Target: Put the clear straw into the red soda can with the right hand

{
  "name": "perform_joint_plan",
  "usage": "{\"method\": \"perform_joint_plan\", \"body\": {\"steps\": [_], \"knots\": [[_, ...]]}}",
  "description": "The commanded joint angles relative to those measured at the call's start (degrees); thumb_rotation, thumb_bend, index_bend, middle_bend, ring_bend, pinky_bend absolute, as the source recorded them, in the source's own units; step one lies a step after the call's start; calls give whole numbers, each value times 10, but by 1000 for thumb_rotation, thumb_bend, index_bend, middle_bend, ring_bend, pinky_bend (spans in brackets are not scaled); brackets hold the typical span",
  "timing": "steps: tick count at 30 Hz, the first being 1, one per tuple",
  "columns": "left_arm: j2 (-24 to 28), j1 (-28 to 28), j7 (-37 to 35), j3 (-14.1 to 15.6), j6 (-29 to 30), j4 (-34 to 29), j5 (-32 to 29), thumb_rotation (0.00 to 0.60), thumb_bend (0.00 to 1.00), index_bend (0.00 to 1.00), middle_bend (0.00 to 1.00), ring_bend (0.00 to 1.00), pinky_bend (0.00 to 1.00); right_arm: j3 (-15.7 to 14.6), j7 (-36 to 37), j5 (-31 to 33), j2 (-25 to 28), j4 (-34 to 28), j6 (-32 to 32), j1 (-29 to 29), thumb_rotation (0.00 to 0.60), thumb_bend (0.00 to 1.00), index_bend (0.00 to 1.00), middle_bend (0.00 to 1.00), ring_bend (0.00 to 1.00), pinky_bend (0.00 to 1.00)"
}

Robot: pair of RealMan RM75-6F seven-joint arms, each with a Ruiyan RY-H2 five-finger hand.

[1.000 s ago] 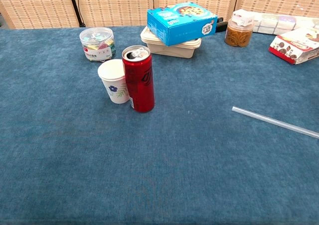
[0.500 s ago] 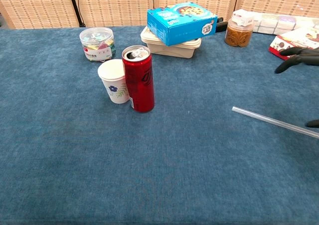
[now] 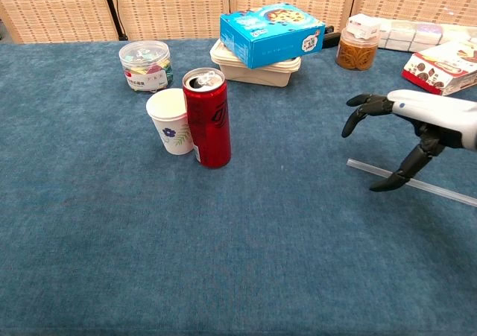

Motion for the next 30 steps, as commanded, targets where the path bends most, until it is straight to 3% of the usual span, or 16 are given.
{"method": "perform_joint_plan", "body": {"steps": [1, 8, 16, 30], "knots": [[2, -1, -2, 1, -2, 1, 3, 600, 0, 0, 0, 0, 0, 17, -31, 64, -35, 20, -14, 27, 600, 231, 318, 0, 0, 0], [3, 0, -4, 2, 1, 1, 6, 600, 0, 0, 0, 0, 0, 10, -81, 118, -64, 41, 8, 44, 600, 333, 354, 0, 0, 0], [4, 1, -11, 1, 0, 2, 4, 600, 0, 0, 0, 0, 0, 10, -88, 143, -56, 37, 32, 43, 600, 422, 372, 0, 0, 0], [4, 1, -7, 1, 0, 0, 4, 600, 0, 0, 0, 0, 0, -8, -84, 156, -64, 46, 40, 44, 600, 436, 398, 0, 0, 0]]}}
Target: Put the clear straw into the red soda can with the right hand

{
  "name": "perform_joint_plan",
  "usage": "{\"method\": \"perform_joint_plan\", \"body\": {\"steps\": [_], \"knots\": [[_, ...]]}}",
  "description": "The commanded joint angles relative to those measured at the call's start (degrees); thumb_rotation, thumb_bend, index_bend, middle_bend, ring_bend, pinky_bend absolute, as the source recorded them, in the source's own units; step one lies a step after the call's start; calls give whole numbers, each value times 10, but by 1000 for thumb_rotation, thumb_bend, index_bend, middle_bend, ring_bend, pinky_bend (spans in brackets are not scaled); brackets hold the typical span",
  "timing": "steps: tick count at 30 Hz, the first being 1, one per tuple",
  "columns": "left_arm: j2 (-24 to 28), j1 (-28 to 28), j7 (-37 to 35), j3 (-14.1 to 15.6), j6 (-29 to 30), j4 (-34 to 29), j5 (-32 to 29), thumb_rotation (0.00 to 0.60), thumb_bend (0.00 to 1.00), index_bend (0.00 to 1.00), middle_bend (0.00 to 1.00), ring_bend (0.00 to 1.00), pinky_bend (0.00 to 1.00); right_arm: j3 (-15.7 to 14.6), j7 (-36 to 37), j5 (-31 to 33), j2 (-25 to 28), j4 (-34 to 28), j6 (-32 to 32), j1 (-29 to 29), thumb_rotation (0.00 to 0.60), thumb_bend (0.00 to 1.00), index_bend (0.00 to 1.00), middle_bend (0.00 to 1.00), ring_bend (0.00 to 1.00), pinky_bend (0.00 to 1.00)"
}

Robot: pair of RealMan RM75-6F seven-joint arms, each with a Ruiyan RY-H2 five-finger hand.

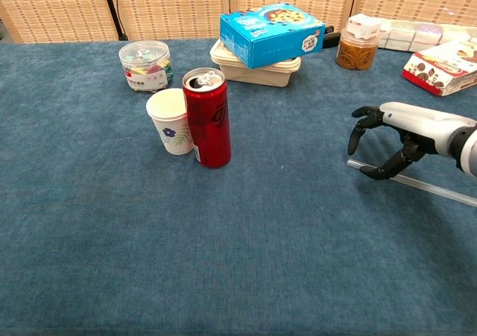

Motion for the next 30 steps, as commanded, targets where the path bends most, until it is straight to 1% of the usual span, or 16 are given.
{"method": "perform_joint_plan", "body": {"steps": [1, 4, 17, 27, 30], "knots": [[0, 0, -1, -1, 0, 1, -1, 600, 0, 0, 0, 0, 0, -2, 3, 6, -6, 12, -2, 1, 600, 436, 399, 0, 0, 0], [0, 0, -3, -1, -1, 1, -2, 600, 0, 0, 0, 0, 0, -4, 5, 3, -9, 22, 0, 2, 600, 437, 401, 0, 0, 0], [0, 1, 3, 0, 1, -1, 0, 600, 0, 0, 0, 0, 0, -10, 9, 9, -14, 34, -9, 7, 600, 437, 415, 0, 0, 0], [1, 0, -1, -2, -2, 0, -4, 600, 0, 0, 0, 0, 0, -14, 0, 6, -24, 49, 1, 10, 600, 437, 438, 0, 0, 0], [1, 0, -2, -2, -1, 0, -3, 600, 0, 0, 0, 0, 0, -17, -3, 4, -28, 54, 4, 9, 600, 454, 460, 0, 0, 0]]}}
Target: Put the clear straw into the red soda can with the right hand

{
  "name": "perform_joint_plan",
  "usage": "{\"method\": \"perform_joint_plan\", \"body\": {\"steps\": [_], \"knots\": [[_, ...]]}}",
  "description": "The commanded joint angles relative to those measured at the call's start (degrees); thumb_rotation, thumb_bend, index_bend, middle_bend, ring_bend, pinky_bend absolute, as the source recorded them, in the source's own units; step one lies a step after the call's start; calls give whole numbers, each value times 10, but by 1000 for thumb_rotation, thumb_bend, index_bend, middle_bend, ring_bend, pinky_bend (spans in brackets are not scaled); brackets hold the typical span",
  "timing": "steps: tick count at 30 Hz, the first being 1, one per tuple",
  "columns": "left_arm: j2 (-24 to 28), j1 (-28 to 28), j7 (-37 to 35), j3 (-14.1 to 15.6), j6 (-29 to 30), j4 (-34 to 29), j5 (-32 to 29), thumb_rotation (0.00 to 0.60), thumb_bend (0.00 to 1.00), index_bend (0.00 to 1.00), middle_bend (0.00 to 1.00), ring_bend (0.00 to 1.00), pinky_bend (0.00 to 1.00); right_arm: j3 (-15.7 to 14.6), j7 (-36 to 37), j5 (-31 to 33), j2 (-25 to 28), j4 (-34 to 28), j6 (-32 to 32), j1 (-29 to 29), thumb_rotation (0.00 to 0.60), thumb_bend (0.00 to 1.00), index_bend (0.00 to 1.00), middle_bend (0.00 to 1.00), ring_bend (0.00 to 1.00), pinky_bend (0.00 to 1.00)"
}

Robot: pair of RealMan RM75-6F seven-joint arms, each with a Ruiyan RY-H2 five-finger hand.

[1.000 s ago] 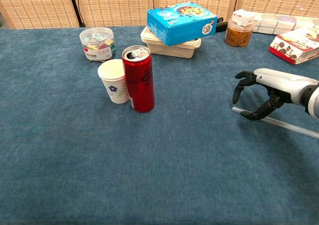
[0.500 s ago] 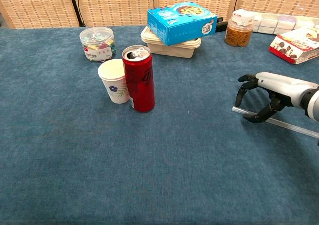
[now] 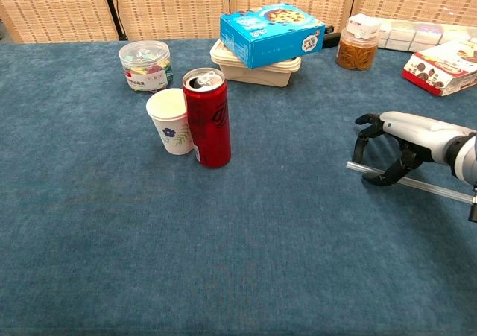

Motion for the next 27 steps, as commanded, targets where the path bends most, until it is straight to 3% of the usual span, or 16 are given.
{"method": "perform_joint_plan", "body": {"steps": [1, 18, 27], "knots": [[0, 0, -1, 0, 0, 0, 0, 600, 0, 0, 0, 0, 0, -2, -1, -2, -2, 2, 2, -1, 600, 461, 464, 0, 0, 0], [1, 0, -2, 0, -2, -1, 0, 600, 0, 0, 0, 0, 0, -4, 15, -50, 8, -14, 26, -11, 600, 542, 534, 0, 0, 0], [3, 0, -2, 1, -4, -2, 0, 600, 0, 0, 0, 0, 0, 11, 106, -148, 74, -101, 53, -29, 600, 583, 544, 0, 0, 0]]}}
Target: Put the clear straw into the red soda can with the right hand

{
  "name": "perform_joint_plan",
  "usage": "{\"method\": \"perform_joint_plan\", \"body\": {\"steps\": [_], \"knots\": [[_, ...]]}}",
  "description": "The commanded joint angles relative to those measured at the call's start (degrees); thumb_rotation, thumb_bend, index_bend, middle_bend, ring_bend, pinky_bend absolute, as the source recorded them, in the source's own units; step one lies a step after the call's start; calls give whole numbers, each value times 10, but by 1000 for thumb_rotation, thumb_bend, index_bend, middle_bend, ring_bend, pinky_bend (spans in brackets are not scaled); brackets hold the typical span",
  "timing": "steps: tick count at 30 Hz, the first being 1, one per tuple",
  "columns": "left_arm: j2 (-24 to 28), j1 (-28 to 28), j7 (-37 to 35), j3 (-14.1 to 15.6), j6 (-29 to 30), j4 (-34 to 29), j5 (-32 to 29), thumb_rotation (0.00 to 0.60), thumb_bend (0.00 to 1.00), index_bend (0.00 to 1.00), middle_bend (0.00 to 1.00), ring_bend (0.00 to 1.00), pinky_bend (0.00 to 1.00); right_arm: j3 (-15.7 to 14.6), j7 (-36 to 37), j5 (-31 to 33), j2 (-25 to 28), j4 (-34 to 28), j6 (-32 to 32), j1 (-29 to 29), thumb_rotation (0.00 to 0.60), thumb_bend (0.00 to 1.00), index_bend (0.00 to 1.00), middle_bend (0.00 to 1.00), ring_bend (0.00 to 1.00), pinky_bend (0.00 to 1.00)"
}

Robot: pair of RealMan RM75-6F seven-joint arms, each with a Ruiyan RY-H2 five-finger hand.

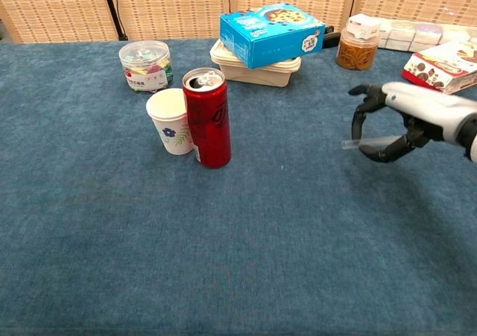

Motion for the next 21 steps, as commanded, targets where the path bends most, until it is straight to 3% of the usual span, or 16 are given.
{"method": "perform_joint_plan", "body": {"steps": [1, 7, 11, 14, 21], "knots": [[0, 1, 2, 0, 2, 0, 1, 600, 0, 0, 0, 0, 0, 14, 58, -42, 39, -46, 9, -9, 600, 589, 550, 0, 0, 0], [0, 3, 4, -1, 7, -2, -1, 600, 0, 0, 0, 0, 0, 38, 96, -76, 92, -97, 6, -4, 600, 610, 554, 0, 0, 0], [2, 3, -3, -1, 5, -1, 0, 600, 0, 0, 0, 0, 0, 100, 209, -58, 160, -198, -32, 8, 600, 610, 557, 0, 0, 0], [2, 4, -5, 0, 6, -1, 1, 600, 0, 0, 0, 0, 0, 130, 282, -43, 184, -217, -60, 16, 600, 610, 560, 0, 0, 0], [4, 3, -12, 0, 5, 1, 2, 600, 0, 0, 0, 0, 0, 204, 447, 19, 177, -240, -70, 22, 600, 634, 566, 0, 0, 0]]}}
